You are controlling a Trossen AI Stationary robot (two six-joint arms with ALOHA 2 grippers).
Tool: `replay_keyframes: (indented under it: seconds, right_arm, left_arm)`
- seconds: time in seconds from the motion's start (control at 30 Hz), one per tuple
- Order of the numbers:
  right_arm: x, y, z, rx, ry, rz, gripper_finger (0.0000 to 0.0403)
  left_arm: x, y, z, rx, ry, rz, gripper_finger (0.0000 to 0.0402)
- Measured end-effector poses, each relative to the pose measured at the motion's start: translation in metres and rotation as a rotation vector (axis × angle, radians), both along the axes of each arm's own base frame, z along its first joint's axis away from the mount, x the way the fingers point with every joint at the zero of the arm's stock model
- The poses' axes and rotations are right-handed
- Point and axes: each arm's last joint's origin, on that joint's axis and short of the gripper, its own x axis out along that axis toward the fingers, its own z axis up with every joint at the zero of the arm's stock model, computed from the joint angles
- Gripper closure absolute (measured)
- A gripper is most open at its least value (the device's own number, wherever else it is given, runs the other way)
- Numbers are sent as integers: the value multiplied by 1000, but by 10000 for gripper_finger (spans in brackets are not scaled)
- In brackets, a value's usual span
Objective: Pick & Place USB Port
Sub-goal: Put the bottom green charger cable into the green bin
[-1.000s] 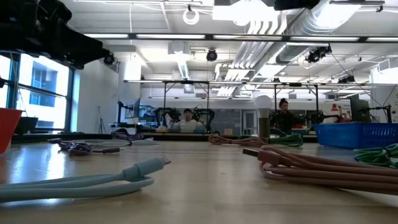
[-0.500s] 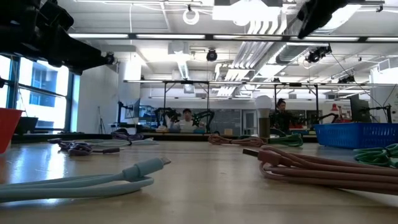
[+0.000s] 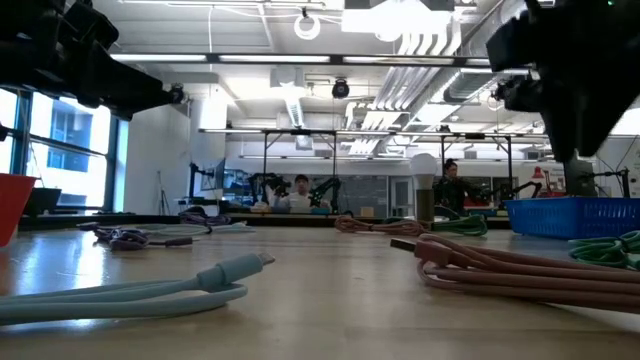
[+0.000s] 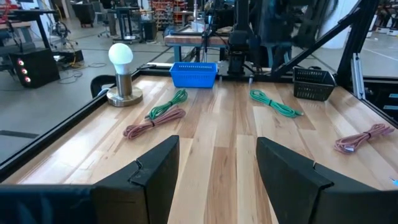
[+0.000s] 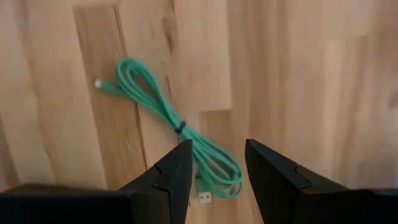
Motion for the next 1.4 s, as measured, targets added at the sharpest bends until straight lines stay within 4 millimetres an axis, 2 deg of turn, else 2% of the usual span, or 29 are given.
replay_keyframes:
  seconds: [0.27, 0.7, 0.77, 0.87, 0.93, 1.1, 1.3, 1.4]
  right_arm:
    - [11, 17, -36, -12, 147, 61, 263]
    - [27, 20, -86, -37, 328, 86, 267]
    - [29, 19, -91, -41, 348, 80, 283]
    - [29, 18, -92, -55, 350, 75, 340]
    - [29, 15, -90, -67, 338, 66, 382]
    - [40, 11, -74, -158, 245, 57, 390]
    - [73, 15, -27, -289, 56, 145, 395]
    - [94, 18, 2, -375, -96, 196, 395]
  left_arm:
    - [0, 0, 0, 0, 0, 1, 195]
    - [0, 1, 0, 17, 5, 23, 195]
    - [0, 1, -1, 9, 15, 45, 195]
    - [0, 2, -3, 3, 29, 57, 195]
    - [-1, 2, -3, 2, 30, 58, 195]
    - [0, 2, -1, 0, 15, 56, 195]
    - [0, 1, 2, -147, -46, 48, 195]
    - [0, -1, 7, -144, -86, -40, 195]
